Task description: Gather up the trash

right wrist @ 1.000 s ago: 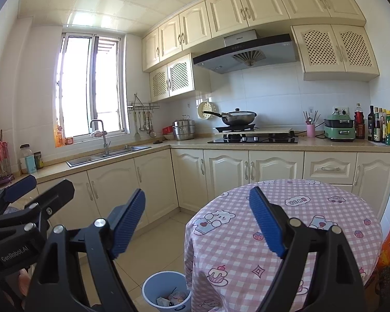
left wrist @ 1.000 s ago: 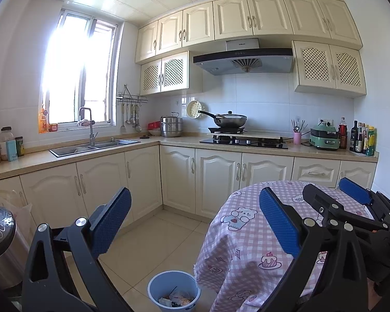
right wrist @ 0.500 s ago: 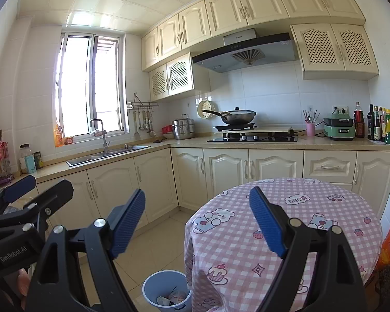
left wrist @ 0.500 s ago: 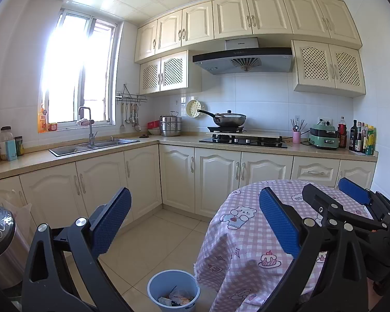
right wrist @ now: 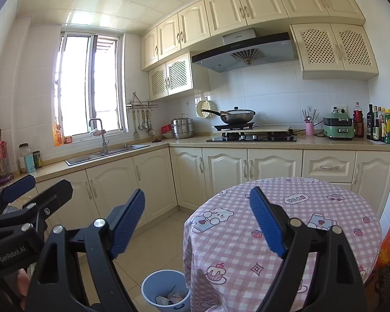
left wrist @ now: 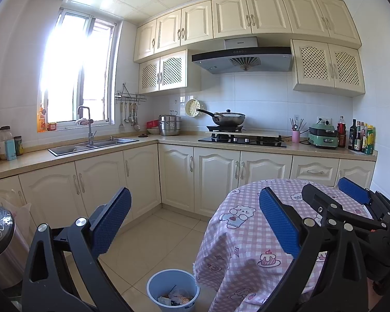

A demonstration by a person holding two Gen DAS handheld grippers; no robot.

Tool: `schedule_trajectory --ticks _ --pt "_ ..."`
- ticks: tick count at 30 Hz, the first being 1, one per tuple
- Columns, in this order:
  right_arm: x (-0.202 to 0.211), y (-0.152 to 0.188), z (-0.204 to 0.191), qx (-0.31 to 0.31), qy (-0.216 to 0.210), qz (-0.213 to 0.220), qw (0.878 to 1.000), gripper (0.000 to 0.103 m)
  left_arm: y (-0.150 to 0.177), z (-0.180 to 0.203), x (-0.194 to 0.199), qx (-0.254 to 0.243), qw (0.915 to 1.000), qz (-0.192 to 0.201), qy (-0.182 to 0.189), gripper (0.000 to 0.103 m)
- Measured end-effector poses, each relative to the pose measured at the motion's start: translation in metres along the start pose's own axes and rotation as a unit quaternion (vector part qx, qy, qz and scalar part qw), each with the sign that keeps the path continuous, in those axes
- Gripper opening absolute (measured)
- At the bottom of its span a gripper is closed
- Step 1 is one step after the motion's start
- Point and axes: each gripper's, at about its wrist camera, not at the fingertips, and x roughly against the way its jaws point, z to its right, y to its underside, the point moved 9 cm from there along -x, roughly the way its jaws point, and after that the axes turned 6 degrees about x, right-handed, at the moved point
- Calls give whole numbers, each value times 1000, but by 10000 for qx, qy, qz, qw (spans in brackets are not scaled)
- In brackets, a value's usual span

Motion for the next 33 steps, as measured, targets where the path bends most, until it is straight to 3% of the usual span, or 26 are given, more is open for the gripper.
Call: schedule_trajectory --ticks 33 --pt "2 8 3 11 38 -18 10000 82 0 1 0 -5 10000 -32 28 95"
